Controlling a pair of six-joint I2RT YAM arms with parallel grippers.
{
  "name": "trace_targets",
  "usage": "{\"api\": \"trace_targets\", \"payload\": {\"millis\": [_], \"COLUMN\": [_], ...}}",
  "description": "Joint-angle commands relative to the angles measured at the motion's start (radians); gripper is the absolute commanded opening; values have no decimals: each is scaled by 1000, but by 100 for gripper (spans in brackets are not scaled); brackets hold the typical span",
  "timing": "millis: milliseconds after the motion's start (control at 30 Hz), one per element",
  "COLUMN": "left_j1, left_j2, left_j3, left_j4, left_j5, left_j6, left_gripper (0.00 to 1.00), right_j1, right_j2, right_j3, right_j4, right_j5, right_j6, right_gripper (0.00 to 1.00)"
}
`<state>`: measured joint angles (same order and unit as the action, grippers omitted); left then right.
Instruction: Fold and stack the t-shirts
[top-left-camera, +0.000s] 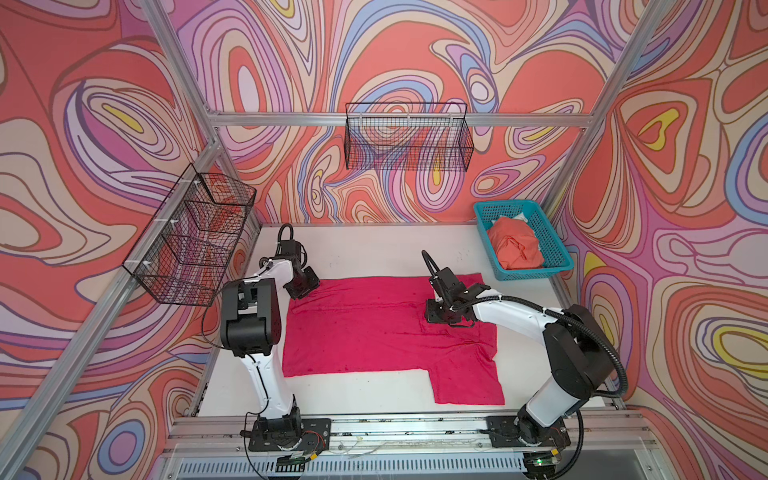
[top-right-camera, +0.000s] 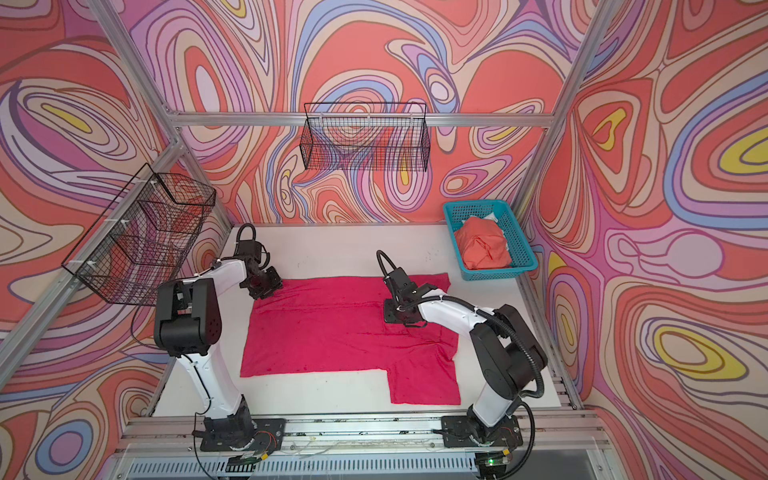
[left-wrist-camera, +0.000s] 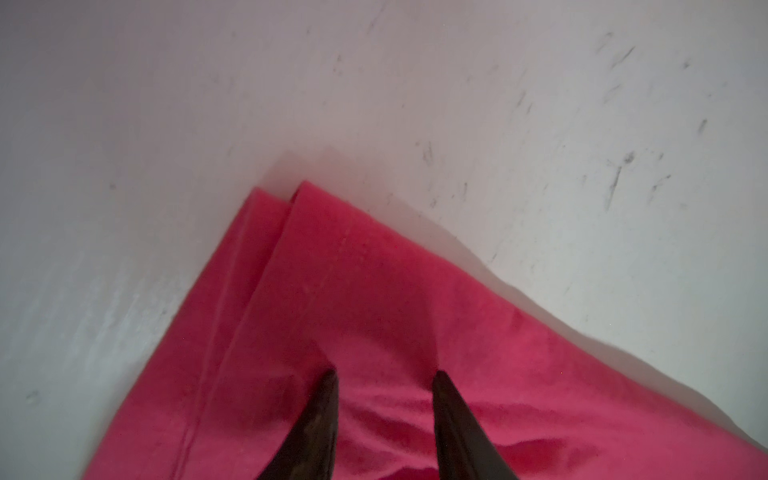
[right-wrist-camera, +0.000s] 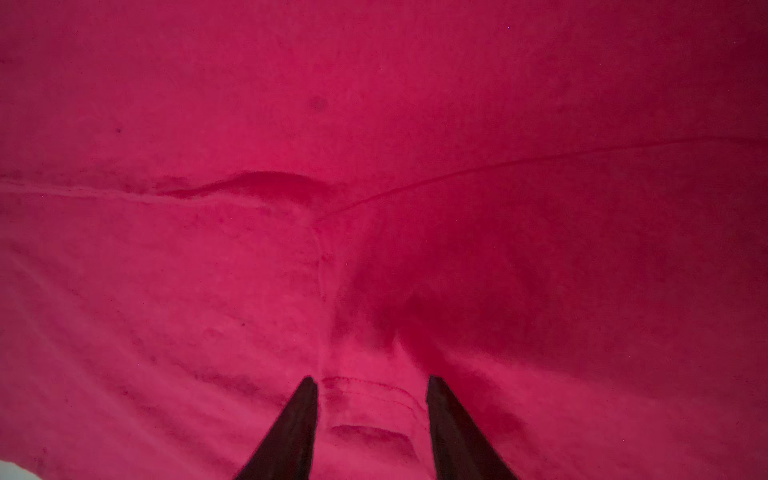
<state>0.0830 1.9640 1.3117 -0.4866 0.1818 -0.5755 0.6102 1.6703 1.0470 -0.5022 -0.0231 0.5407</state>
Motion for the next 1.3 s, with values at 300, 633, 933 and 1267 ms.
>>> {"api": "trace_targets", "payload": {"millis": [300, 633, 933, 1267], "left_j1": [-14, -14, -14, -15], "left_j2": [24, 26, 27, 31], "left_j3": [-28, -28, -26, -26], "left_j4": [-67, -67, -69, -67], "left_j5": [7, 7, 8, 8], "left_j6": [7, 9, 8, 9], "left_gripper": [40, 40, 40, 40], "right_j1": [76, 112, 128, 132], "right_j2": [82, 131, 115, 97], "right_j3": [5, 21, 39, 65], "right_j4": [3, -15, -31, -39], "right_j5": [41, 110, 146, 103], "right_j6": [44, 41, 48, 45], "right_gripper": [39, 25, 8, 4]}}
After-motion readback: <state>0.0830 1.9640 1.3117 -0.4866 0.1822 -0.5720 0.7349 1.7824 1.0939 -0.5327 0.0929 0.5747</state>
